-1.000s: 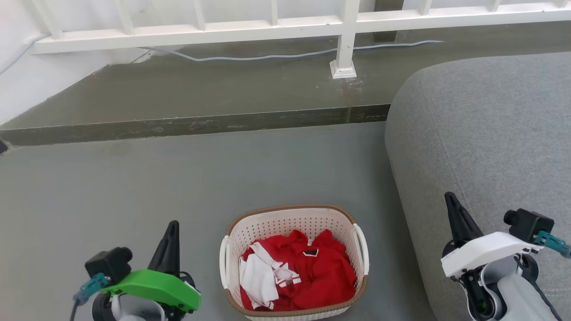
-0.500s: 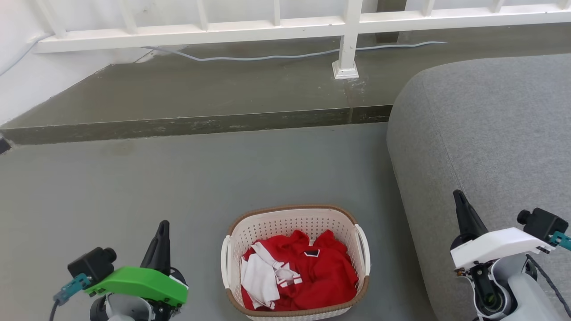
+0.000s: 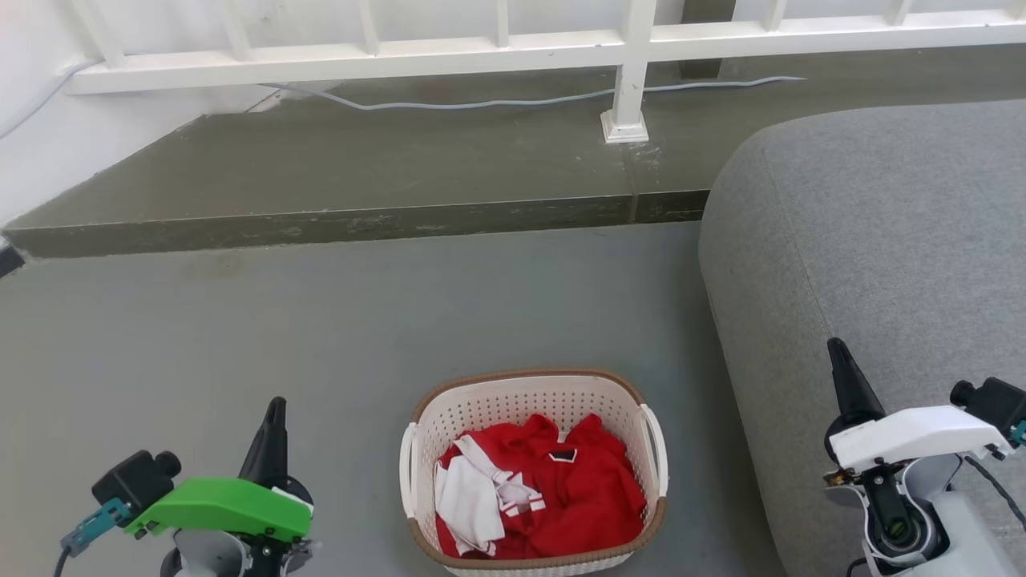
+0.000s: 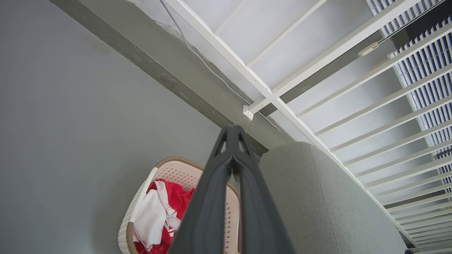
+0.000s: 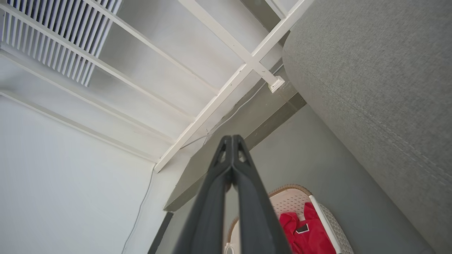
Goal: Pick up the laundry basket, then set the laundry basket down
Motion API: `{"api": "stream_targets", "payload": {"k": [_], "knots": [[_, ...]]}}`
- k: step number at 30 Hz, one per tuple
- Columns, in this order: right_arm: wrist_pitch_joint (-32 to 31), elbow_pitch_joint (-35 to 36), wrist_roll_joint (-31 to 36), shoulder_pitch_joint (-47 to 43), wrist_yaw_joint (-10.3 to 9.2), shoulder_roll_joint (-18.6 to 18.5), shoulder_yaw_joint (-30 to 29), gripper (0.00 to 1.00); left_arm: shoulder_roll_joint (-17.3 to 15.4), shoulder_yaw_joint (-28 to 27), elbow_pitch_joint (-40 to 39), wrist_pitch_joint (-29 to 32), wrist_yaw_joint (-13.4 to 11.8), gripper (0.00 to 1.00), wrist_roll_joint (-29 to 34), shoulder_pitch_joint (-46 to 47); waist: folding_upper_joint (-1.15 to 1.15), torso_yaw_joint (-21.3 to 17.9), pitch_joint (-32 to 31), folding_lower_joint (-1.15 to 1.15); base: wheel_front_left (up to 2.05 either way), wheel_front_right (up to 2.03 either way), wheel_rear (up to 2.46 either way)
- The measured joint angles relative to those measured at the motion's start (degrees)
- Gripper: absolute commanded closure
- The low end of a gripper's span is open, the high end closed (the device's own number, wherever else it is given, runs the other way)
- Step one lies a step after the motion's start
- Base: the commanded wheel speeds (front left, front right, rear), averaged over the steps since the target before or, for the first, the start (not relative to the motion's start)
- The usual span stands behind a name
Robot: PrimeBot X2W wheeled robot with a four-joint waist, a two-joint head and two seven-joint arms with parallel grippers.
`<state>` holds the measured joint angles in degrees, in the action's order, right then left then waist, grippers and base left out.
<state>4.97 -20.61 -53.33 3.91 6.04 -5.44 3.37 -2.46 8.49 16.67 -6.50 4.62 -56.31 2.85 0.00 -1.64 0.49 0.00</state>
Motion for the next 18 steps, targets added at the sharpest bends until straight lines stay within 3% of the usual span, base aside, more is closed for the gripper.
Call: {"api": "stream_targets", "payload": {"k": [18], "knots": [[-3.53,1.22,-11.12,0.02,0.19,0.92,-3.35,1.00,-0.24,-3.05,-0.15,3.43,0.75,1.00,-10.94,0.03,0.00,0.48,-0.10,0.00,0.00,0.00,0.00]]}}
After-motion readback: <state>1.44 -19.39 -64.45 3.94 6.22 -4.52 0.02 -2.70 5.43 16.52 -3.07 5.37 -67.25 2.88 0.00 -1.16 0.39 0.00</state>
